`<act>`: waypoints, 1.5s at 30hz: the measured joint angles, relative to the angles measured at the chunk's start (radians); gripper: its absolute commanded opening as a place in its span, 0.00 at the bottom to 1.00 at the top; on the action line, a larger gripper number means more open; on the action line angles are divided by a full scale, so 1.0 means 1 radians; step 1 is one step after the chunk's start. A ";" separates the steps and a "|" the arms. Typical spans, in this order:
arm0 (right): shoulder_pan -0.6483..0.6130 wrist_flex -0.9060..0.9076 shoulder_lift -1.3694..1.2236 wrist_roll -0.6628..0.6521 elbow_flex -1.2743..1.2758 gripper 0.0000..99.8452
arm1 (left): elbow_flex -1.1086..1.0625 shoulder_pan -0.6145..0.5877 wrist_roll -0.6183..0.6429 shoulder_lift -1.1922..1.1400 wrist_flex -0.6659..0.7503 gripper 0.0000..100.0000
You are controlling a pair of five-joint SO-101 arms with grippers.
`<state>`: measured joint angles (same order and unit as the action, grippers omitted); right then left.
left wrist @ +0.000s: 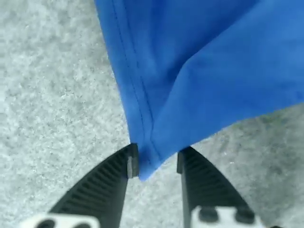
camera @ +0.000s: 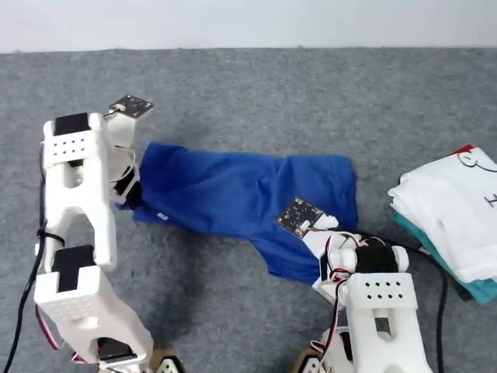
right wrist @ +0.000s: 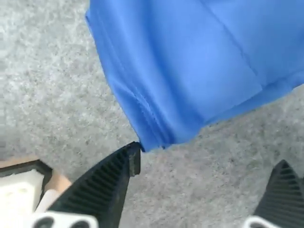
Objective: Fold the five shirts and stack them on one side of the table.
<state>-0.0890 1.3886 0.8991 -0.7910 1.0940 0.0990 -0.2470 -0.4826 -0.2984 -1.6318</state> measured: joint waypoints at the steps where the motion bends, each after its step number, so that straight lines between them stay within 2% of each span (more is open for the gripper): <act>1: 0.000 0.011 0.000 0.000 0.000 0.41 | 0.000 0.002 0.000 0.000 0.000 0.14; 6: 0.000 0.025 0.000 0.000 0.000 0.41 | 0.000 -0.002 -0.055 0.000 -0.078 0.14; 12: 0.002 0.025 0.000 0.000 0.000 0.41 | 0.000 0.005 -0.075 0.012 -0.101 0.14; 17: 0.000 0.015 0.000 0.002 -0.014 0.41 | 0.029 0.075 -0.060 0.094 -0.098 0.14; 21: 0.000 -0.107 0.000 0.114 -0.040 0.41 | 0.046 0.077 0.103 0.107 0.054 0.14; 25: 0.000 -0.359 -0.002 0.250 -0.041 0.41 | 0.020 0.071 0.311 0.077 0.255 0.14; 27: 0.005 -0.496 -0.017 0.282 -0.041 0.41 | 0.018 0.072 0.373 0.018 0.324 0.14; 36: 0.002 -1.017 -0.453 0.301 -0.121 0.41 | 0.018 0.110 0.473 -0.164 0.543 0.14; 45: 0.094 -1.086 -0.959 0.282 -0.427 0.41 | 0.018 0.109 0.474 -0.167 0.666 0.14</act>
<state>0.0046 0.3023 -0.0598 -0.5086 0.6674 0.1174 -0.1381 -0.0084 -0.4657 -0.9659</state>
